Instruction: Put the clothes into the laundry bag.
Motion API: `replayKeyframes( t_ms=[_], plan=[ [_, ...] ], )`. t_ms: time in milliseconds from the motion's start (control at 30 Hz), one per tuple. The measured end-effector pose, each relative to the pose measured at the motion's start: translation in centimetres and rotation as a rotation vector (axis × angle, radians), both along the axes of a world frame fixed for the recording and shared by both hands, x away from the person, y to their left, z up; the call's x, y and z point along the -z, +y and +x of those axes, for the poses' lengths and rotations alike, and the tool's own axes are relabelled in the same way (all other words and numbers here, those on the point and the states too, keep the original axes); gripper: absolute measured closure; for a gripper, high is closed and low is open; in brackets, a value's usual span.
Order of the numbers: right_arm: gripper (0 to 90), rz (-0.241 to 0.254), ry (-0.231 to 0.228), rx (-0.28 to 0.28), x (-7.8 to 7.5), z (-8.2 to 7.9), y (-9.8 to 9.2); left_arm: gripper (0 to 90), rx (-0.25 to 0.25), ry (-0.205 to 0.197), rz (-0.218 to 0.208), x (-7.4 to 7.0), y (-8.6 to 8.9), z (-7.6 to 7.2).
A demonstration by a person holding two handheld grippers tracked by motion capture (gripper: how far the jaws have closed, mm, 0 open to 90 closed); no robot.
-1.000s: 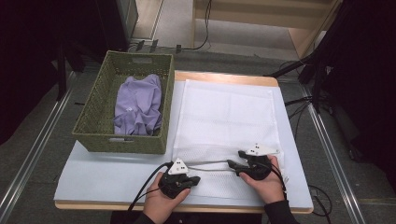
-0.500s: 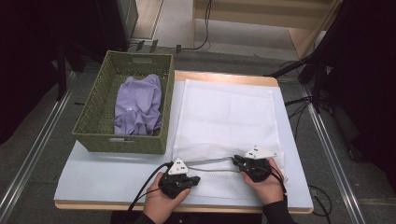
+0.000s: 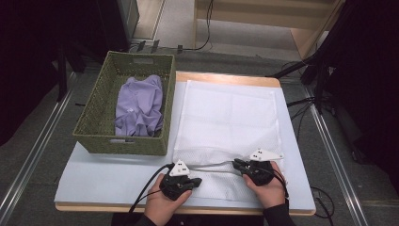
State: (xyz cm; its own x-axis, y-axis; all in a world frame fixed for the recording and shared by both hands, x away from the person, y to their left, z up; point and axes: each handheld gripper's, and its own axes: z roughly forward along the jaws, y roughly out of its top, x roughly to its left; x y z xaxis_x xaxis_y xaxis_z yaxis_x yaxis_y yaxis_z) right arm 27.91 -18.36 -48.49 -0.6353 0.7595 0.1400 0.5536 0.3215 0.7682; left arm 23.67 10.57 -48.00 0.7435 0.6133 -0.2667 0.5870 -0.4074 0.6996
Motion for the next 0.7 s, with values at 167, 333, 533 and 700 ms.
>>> replayKeyframes(
  t_ms=[167, 333, 533, 700],
  plan=[
    [69.1, -0.054, -0.038, 0.016, 0.2, 0.1, 0.3, 90.0, 0.001, 0.001, -0.001, 0.0, 0.0, 0.0],
    [50.4, -0.094, -0.054, 0.057, 0.2, 0.2, 0.7, 90.0, 0.0, 0.0, 0.0, 0.0, 0.0, 0.0],
    [40.1, -0.107, -0.047, 0.068, 0.3, 0.5, 1.2, 90.0, -0.002, -0.001, -0.001, 0.0, 0.0, 0.0],
    [40.4, -0.11, -0.038, 0.079, 0.3, 0.5, 1.4, 90.0, -0.005, -0.001, -0.002, 0.0, 0.0, -0.1]
  ],
)
